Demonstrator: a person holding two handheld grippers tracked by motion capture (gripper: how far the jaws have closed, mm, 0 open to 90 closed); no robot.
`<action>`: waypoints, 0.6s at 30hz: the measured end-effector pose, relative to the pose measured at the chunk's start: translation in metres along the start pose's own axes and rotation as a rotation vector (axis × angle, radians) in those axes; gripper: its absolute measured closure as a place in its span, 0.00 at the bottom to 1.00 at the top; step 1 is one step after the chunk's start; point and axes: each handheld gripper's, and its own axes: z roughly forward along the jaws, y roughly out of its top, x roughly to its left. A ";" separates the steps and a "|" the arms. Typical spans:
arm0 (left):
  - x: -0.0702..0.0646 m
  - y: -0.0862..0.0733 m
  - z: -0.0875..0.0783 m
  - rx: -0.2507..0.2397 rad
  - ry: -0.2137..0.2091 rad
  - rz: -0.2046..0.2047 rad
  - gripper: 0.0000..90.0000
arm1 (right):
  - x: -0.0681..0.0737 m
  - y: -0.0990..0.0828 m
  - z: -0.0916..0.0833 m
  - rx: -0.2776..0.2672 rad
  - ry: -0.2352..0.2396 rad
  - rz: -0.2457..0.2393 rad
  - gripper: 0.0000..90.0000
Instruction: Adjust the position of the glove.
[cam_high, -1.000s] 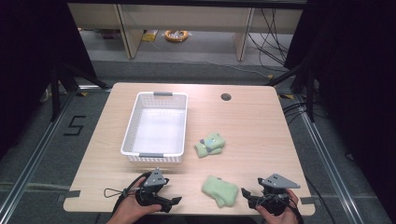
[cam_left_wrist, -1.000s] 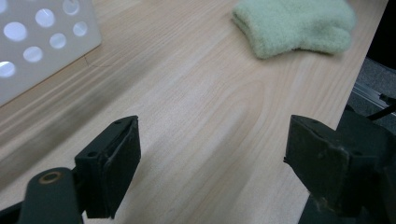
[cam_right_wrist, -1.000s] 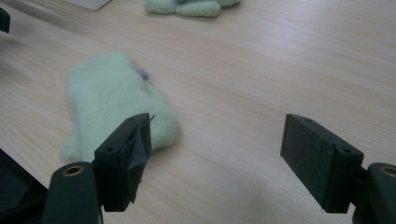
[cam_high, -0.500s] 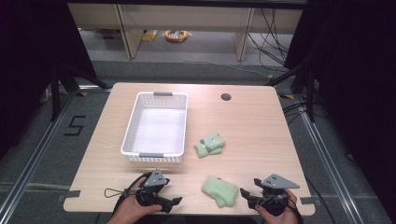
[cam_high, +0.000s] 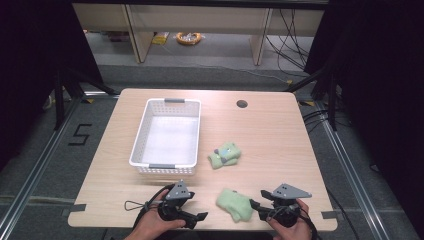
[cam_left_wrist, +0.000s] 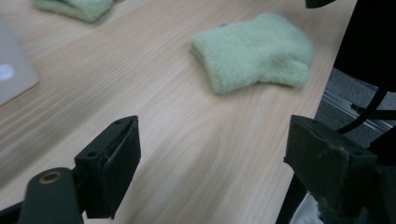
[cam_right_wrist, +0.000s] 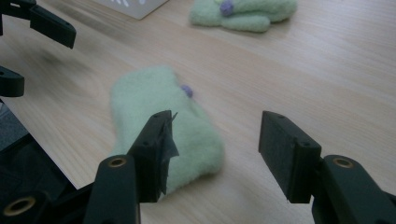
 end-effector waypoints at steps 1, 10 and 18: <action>-0.002 0.001 0.004 -0.009 0.000 -0.012 0.21 | 0.000 0.001 0.002 0.007 -0.001 -0.019 0.51; -0.005 0.022 0.023 0.000 -0.031 0.031 0.31 | -0.001 0.004 0.009 0.040 -0.008 -0.029 0.60; -0.005 0.035 0.041 0.015 -0.045 0.018 0.43 | -0.001 0.003 0.016 0.085 -0.007 -0.038 0.63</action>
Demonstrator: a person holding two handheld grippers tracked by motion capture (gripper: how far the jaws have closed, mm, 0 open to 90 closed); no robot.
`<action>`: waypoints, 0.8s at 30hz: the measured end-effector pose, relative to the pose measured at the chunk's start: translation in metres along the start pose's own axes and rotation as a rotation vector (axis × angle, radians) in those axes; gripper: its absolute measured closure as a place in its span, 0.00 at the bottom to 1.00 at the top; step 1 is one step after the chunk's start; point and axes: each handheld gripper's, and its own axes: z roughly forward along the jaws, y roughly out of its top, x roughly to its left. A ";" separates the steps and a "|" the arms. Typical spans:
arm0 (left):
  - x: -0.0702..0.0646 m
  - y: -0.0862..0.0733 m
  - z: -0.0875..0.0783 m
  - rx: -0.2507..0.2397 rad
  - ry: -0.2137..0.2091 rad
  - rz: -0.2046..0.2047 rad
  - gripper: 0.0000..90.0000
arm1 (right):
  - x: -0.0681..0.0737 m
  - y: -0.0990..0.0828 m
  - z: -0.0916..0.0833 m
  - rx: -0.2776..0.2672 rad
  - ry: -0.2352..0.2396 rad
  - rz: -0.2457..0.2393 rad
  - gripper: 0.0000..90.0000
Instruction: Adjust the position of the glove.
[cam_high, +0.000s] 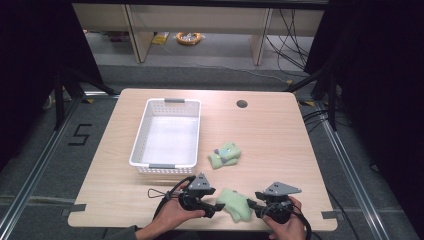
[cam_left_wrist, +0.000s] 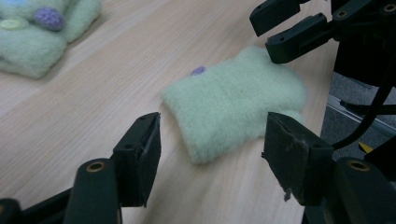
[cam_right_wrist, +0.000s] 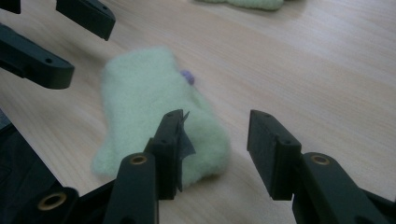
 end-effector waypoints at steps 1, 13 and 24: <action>0.001 0.001 0.003 0.012 -0.001 0.017 0.44 | 0.000 0.000 0.001 0.005 0.003 0.010 0.63; 0.002 -0.006 0.013 0.071 0.016 0.032 0.69 | 0.000 -0.003 0.010 0.048 0.004 0.016 0.70; 0.003 -0.007 0.009 0.086 -0.011 0.029 0.94 | -0.003 -0.005 0.010 0.048 0.045 0.013 0.91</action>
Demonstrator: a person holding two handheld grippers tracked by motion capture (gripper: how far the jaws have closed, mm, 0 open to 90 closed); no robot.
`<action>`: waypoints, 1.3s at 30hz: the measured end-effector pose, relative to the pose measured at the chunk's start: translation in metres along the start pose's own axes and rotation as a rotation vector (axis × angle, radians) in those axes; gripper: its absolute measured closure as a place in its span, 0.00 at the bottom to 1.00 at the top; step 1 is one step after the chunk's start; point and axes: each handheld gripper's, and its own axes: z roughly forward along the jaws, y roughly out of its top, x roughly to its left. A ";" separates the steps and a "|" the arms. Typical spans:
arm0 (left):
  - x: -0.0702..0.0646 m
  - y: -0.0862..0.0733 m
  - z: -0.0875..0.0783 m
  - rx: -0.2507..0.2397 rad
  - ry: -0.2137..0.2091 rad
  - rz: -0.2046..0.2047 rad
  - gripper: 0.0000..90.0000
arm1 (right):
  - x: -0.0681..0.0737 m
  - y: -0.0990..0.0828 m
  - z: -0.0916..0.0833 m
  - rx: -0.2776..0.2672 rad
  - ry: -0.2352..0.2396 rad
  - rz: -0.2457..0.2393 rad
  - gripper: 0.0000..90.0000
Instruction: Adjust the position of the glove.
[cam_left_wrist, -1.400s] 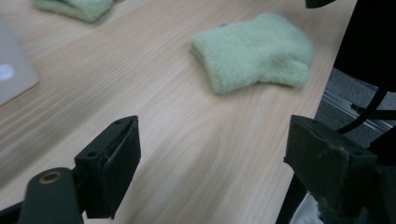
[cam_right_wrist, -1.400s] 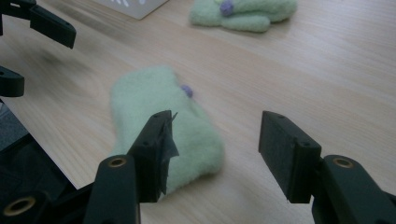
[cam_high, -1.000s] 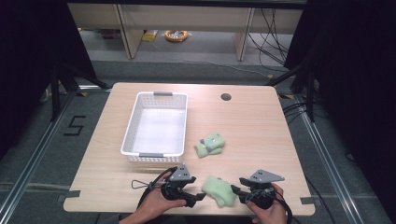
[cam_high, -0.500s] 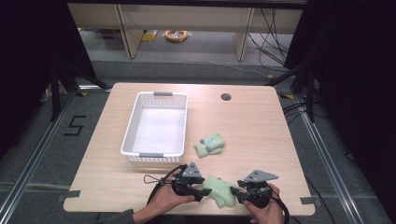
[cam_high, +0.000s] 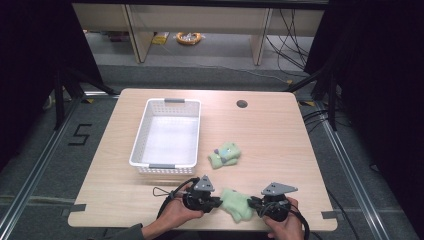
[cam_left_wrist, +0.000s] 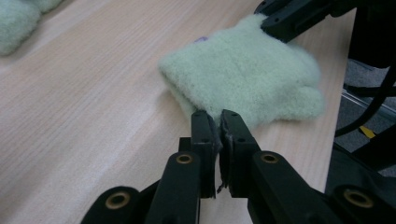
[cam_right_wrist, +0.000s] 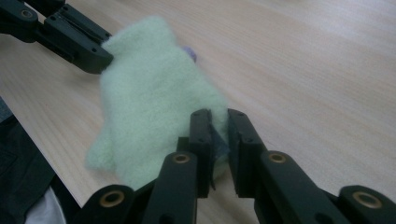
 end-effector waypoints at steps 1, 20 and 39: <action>-0.001 0.000 0.000 -0.001 -0.012 0.015 0.95 | 0.000 0.000 0.000 -0.006 0.009 -0.010 0.92; 0.002 -0.006 -0.035 -0.073 -0.011 -0.035 0.95 | 0.005 0.053 0.001 -0.043 0.037 -0.159 0.94; 0.016 -0.022 -0.029 -0.033 0.013 -0.064 0.92 | 0.000 0.058 0.045 0.035 0.063 -0.156 0.93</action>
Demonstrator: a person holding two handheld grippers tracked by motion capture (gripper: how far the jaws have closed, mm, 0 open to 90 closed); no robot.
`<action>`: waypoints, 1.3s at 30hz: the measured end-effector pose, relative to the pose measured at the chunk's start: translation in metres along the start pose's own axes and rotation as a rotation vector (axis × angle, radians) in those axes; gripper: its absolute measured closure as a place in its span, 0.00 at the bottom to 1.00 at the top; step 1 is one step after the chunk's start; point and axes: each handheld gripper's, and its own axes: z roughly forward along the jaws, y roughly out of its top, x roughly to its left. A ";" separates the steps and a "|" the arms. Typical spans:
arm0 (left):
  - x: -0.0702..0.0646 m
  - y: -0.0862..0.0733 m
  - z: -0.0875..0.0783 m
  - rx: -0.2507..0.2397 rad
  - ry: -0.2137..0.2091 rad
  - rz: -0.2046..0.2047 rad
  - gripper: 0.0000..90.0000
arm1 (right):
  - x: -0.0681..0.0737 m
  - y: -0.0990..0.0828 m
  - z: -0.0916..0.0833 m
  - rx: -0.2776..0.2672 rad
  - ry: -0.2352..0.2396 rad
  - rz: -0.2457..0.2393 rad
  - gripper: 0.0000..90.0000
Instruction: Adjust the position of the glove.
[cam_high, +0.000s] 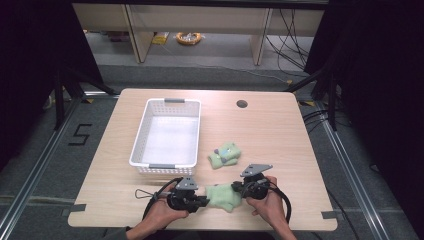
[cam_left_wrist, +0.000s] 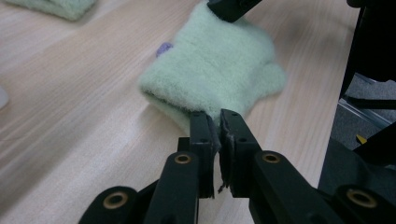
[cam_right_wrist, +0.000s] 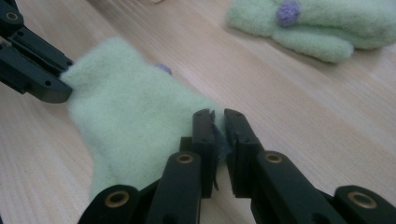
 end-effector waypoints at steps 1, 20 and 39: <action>0.000 0.000 0.000 0.003 0.003 0.003 0.90 | 0.001 0.000 0.000 0.007 0.001 0.010 0.93; -0.005 0.004 -0.019 -0.021 0.090 0.024 0.45 | -0.006 0.012 -0.011 -0.083 -0.053 -0.016 0.65; -0.006 -0.011 -0.035 -0.070 0.100 -0.028 0.31 | -0.036 0.064 0.018 -0.066 -0.091 -0.027 0.62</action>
